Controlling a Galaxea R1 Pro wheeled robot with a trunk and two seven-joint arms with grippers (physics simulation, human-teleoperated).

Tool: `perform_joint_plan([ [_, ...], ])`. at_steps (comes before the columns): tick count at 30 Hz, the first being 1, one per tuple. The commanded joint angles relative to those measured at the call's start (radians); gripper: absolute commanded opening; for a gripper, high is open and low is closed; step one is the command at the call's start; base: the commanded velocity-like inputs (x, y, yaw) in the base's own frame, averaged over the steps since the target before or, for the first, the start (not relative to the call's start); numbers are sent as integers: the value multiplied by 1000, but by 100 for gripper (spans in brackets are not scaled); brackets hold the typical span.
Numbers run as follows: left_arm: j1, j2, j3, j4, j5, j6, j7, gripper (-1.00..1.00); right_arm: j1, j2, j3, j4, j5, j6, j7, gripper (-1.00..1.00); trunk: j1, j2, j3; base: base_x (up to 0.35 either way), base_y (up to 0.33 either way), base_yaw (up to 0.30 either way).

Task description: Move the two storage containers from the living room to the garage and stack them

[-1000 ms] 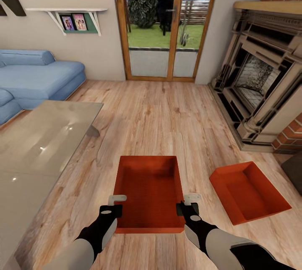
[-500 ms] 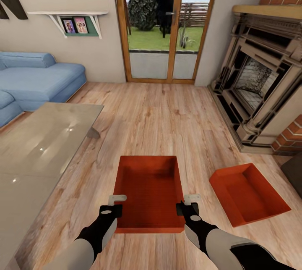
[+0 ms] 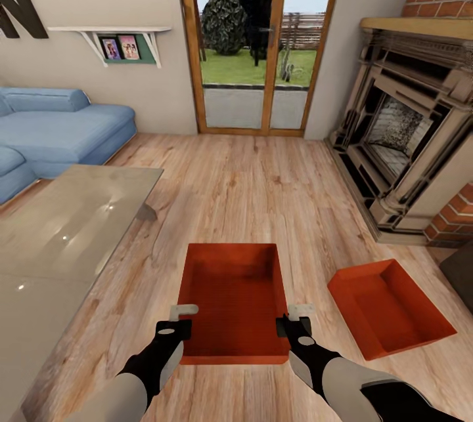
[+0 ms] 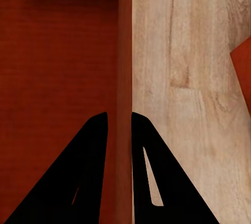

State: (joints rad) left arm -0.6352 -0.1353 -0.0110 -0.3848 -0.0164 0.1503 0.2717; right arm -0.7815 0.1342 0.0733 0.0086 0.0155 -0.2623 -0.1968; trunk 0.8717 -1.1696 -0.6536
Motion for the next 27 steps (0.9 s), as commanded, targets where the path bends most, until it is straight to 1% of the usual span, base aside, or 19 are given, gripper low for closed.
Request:
perform_joint_plan([
  [1,0,-1,10,1,7,8,7,-100,-1,1,2,-2,18,-5,-3,-100,0,0,1,0,0,0],
  [5,0,-1,10,1,7,8,7,-100,-1,1,2,-2,18,-5,-3,-100,0,0,7,0,0,0],
  [22,0,-1,12,1,7,8,7,-100,-1,1,2,-2,18,-5,-3,-100,-65,119,88,0,0,0],
  [27,0,-1,13,1,7,8,7,-100,-1,1,2,-2,18,-5,-3,-100,-65,119,96,0,0,0],
])
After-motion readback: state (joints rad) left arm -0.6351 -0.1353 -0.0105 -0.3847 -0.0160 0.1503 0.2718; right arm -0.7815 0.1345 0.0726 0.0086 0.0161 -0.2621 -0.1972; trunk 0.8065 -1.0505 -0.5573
